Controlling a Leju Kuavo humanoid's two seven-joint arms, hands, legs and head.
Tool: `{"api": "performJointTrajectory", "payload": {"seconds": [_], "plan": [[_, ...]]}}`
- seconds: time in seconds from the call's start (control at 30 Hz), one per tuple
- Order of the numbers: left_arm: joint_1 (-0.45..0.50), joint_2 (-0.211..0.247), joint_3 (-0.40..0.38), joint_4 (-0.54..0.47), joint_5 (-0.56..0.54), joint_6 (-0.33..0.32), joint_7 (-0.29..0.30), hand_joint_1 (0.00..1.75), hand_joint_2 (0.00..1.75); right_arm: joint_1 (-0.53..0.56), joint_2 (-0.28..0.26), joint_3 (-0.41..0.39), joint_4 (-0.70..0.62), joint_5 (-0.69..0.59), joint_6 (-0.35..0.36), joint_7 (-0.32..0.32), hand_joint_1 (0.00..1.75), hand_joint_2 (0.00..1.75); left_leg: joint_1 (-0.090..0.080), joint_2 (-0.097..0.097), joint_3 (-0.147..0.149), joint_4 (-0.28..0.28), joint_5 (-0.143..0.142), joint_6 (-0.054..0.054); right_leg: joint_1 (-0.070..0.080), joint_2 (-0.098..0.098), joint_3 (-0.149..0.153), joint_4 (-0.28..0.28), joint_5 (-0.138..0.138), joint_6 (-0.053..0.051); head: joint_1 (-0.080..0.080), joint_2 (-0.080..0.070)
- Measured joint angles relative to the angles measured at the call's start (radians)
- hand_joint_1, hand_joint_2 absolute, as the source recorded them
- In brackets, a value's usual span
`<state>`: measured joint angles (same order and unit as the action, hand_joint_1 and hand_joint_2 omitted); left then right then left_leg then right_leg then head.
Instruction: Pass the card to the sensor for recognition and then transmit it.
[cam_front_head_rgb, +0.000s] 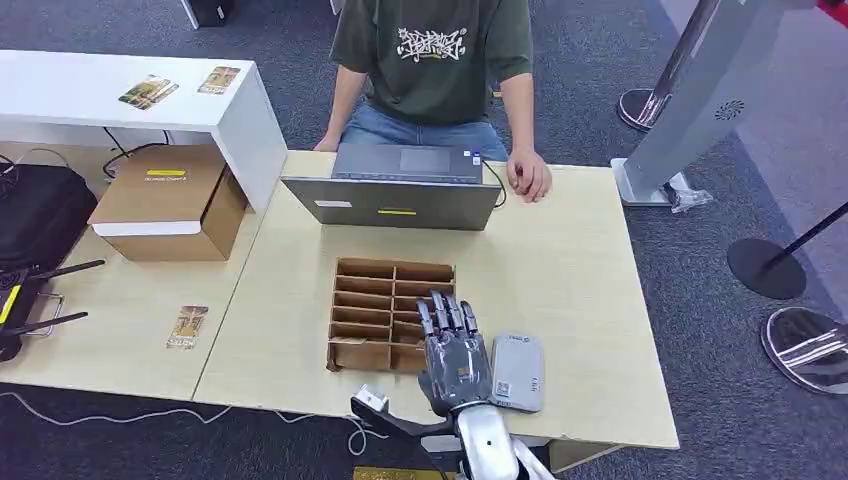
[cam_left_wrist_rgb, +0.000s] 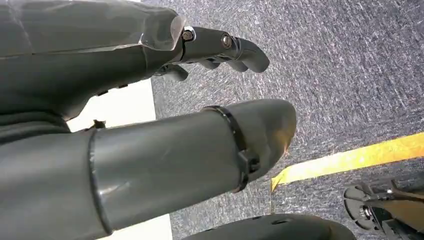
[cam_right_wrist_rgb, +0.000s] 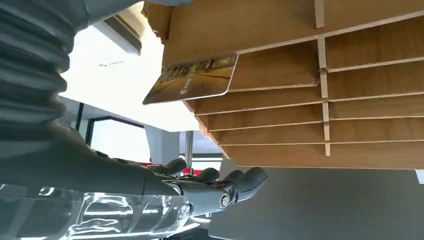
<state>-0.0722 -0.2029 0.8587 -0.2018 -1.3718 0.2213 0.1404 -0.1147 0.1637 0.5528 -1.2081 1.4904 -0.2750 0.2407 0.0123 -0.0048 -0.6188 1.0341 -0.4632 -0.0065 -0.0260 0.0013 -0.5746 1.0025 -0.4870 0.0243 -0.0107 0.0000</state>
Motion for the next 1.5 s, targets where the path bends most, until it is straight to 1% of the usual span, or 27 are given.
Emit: {"api": "performJointTrajectory", "payload": {"seconds": [0.17, 0.27, 0.63, 0.87, 1.3, 1.5], "plan": [[0.000, 0.000, 0.000, 0.000, 0.002, 0.000, 0.001, 0.00, 0.00, 0.000, 0.000, 0.000, -0.013, 0.000, 0.021, 0.006, 0.00, 1.75, 0.000, 0.000, 0.000, 0.000, 0.000, 0.000, 0.000, 0.000, 0.000, 0.000, 0.000, 0.000, 0.000, 0.000], [0.000, 0.000, 0.000, 0.000, 0.006, 0.000, 0.001, 0.00, 0.00, 0.002, 0.000, 0.000, -0.027, 0.000, 0.056, 0.019, 0.00, 1.75, 0.000, 0.000, 0.000, 0.000, 0.000, 0.000, 0.000, 0.000, 0.000, 0.000, 0.000, 0.000, 0.000, 0.000], [0.000, 0.000, 0.000, 0.000, 0.009, 0.000, -0.001, 0.00, 0.00, 0.010, -0.002, -0.007, -0.055, 0.000, 0.137, 0.055, 0.00, 1.75, 0.000, 0.000, 0.000, 0.000, 0.000, 0.000, 0.000, 0.000, 0.000, 0.000, 0.000, 0.000, 0.000, 0.000], [0.000, 0.000, 0.000, 0.000, 0.010, 0.001, -0.001, 0.00, 0.00, 0.022, -0.003, -0.021, -0.068, 0.000, 0.142, 0.060, 0.00, 1.75, 0.000, 0.000, 0.000, 0.000, 0.000, 0.000, 0.000, 0.000, 0.000, 0.000, 0.000, 0.000, 0.000, 0.000], [0.001, 0.000, 0.000, 0.000, 0.010, 0.003, -0.005, 0.00, 0.00, 0.054, -0.022, -0.026, -0.105, 0.000, 0.145, 0.069, 0.00, 1.75, 0.000, 0.000, 0.000, 0.000, 0.000, 0.000, 0.000, 0.000, 0.000, 0.000, 0.000, 0.000, 0.000, 0.000], [0.001, 0.000, 0.000, 0.000, 0.010, 0.003, -0.008, 0.00, 0.00, 0.058, -0.024, -0.026, -0.110, -0.001, 0.141, 0.062, 0.00, 1.75, 0.000, 0.000, 0.000, 0.000, 0.000, 0.000, 0.000, 0.000, 0.000, 0.000, 0.000, 0.000, 0.000, 0.000]]}}
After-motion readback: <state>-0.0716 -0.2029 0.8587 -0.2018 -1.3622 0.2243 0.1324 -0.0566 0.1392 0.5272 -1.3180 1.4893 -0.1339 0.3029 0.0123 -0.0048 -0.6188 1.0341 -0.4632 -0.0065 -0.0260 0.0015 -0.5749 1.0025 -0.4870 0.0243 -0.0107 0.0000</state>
